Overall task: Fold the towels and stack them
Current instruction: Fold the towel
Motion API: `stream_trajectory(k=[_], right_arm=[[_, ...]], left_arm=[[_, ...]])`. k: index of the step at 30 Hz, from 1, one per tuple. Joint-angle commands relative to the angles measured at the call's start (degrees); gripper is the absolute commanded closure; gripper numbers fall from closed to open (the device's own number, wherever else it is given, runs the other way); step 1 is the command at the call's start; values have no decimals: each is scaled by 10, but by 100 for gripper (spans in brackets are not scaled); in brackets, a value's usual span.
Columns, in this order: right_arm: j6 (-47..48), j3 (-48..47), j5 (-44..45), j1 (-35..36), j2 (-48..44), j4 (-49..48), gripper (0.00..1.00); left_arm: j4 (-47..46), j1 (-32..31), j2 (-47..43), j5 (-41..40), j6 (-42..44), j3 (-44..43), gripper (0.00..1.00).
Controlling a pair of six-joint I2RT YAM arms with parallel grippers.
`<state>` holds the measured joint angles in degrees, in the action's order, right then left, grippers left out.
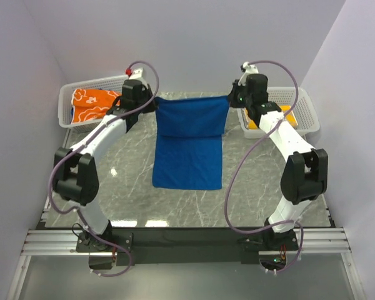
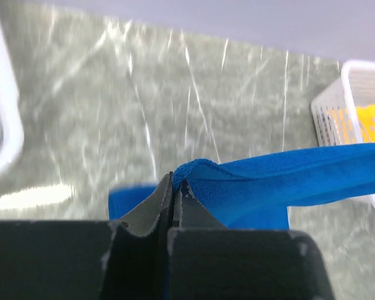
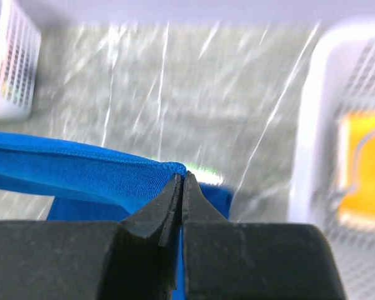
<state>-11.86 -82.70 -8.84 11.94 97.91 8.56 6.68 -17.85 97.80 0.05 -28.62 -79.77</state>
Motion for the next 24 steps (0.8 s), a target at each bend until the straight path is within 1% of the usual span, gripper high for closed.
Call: stream_trajectory(k=[1, 4, 6, 9, 13, 14, 16, 17, 20, 24], right_arm=[[72, -66, 60, -10, 42, -25, 100], [96, -112, 76, -11, 78, -43, 100], [105, -136, 78, -14, 105, -56, 100], [113, -178, 76, -17, 139, -70, 100], [113, -234, 70, -17, 175, -75, 100], [128, -240, 67, -17, 181, -74, 100], [129, -250, 67, -18, 192, -73, 100], [128, -249, 66, -17, 192, -68, 100], [128, -223, 65, -18, 181, -73, 100], [125, -172, 52, -17, 139, -77, 100]], left_arm=[[-28, 13, 51, -11, 61, -77, 99], [-48, 24, 96, 3, 79, -132, 99], [-78, 31, 124, 13, 93, -151, 99], [-97, 39, 164, 28, 111, -205, 99], [-103, 52, 218, 38, 119, -258, 99], [-105, 55, 225, 45, 118, -266, 99], [-107, 65, 244, 59, 114, -285, 99], [-107, 70, 248, 78, 112, -291, 99], [-110, 75, 248, 96, 116, -292, 99], [-120, 77, 221, 142, 132, -255, 99]])
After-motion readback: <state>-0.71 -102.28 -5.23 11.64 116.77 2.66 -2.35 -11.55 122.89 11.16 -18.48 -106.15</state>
